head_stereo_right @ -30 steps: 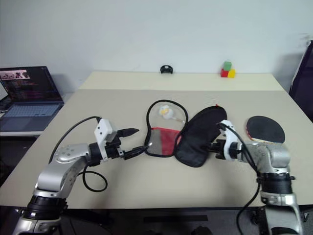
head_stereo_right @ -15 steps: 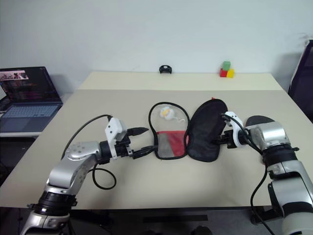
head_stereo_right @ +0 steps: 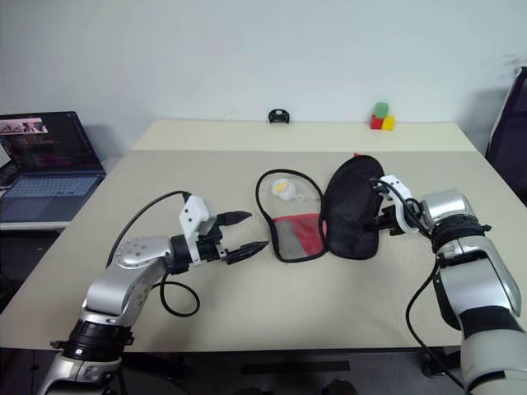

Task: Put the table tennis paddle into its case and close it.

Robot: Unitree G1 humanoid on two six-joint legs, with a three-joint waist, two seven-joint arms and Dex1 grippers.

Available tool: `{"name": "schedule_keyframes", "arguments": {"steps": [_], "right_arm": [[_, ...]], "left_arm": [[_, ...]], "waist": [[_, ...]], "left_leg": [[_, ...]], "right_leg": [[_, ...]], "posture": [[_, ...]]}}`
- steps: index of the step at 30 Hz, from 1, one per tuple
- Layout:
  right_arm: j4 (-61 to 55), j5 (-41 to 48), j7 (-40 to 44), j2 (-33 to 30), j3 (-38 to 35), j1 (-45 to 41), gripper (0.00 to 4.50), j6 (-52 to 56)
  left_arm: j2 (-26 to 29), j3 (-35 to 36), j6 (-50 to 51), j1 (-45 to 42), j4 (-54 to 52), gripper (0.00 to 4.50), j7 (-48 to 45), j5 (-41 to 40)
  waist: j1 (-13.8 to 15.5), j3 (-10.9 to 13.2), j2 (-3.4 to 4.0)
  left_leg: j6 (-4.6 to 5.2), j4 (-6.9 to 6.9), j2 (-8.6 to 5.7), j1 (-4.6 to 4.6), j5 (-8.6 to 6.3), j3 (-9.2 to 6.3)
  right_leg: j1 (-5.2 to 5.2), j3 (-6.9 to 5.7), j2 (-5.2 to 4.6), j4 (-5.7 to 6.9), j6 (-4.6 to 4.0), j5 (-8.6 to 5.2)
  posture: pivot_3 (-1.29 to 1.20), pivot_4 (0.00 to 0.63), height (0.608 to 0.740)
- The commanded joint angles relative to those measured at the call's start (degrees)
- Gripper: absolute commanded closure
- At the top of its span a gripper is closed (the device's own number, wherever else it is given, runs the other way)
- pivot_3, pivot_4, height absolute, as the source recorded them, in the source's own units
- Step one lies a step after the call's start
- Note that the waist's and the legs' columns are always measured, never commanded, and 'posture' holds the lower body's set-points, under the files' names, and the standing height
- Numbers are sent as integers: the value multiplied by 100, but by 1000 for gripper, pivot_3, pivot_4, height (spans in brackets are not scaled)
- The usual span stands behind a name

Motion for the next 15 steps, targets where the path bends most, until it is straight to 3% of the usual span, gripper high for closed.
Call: {"name": "schedule_keyframes", "arguments": {"steps": [1,5,8,13,15], "right_arm": [[143,-174,88,35,-165,-235,4436,-278],[258,-227,-67,99,-358,-274,4436,-336],[342,-274,-358,82,-501,-269,3897,-390],[479,-374,-705,-3,-701,-344,2241,-601],[549,-448,-868,-70,-777,-399,2241,-776]], "left_arm": [[-7,69,-69,-28,-197,0,26,-21],[-13,62,-82,-44,-180,0,22,-16],[-28,40,-110,-123,-117,0,-18,-14],[-78,8,-127,-187,-83,0,-65,-24],[-97,-1,-130,-205,-71,0,-77,-22]], "waist": [[-1,0,0],[-1,0,0],[1,0,0],[0,0,0],[-1,0,0]], "left_leg": [[0,0,0,0,0,0],[-1,0,0,0,0,0],[-2,0,0,0,1,0],[-4,0,0,0,2,1],[-4,0,0,0,2,3]], "right_leg": [[0,0,0,0,0,0],[0,1,0,0,0,0],[0,1,0,1,0,0],[0,3,-1,1,0,0],[-1,2,-1,1,0,0]], "posture": [[0,150,740],[0,150,740],[0,150,740],[0,150,740],[0,150,740]]}}
